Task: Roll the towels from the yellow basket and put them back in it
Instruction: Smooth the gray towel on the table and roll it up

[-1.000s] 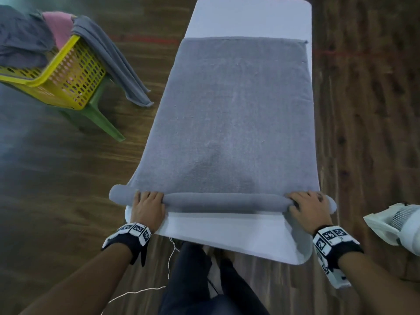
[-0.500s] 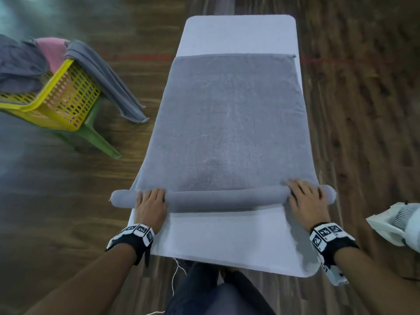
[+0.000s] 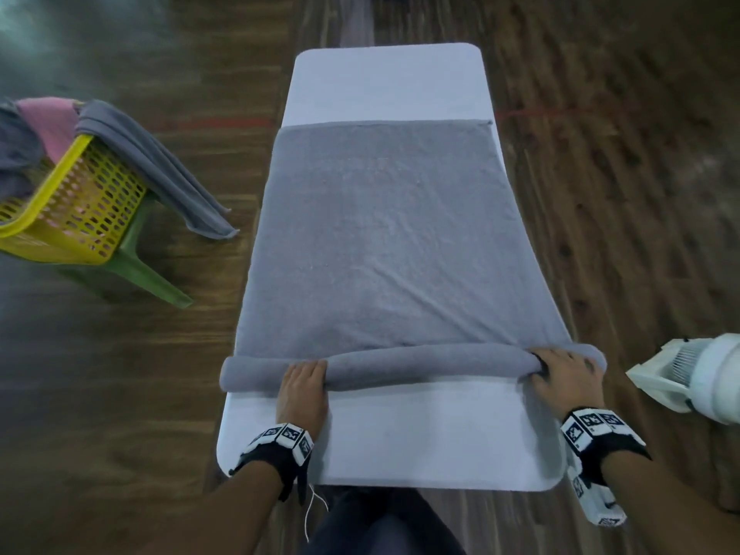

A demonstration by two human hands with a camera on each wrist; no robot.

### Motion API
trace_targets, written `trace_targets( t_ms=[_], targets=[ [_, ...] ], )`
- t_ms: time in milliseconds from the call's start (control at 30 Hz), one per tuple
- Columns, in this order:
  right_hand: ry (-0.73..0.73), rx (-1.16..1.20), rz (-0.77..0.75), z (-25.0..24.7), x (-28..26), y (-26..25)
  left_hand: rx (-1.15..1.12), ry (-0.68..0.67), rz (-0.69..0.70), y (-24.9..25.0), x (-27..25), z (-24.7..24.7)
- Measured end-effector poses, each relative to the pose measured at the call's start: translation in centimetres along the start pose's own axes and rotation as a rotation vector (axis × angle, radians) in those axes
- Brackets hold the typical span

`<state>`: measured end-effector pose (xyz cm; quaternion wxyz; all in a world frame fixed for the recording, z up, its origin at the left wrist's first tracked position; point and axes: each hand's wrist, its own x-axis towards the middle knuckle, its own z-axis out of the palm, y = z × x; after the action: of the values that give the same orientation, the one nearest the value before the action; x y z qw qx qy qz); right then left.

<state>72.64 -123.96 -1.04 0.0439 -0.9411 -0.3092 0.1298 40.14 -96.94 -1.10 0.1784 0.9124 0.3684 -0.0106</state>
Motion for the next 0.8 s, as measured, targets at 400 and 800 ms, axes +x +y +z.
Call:
trace_targets(
  t_ms=[400, 800],
  targets=[
    [0.097, 0.028, -0.102, 3.8, -11.1, 0.8, 0.126, -0.078, 0.058, -3.0, -8.0, -0.9],
    [0.056, -0.01, -0.21, 4.4, -11.4, -0.7, 0.091, -0.036, -0.18, -4.8, -9.0, -0.2]
  ],
)
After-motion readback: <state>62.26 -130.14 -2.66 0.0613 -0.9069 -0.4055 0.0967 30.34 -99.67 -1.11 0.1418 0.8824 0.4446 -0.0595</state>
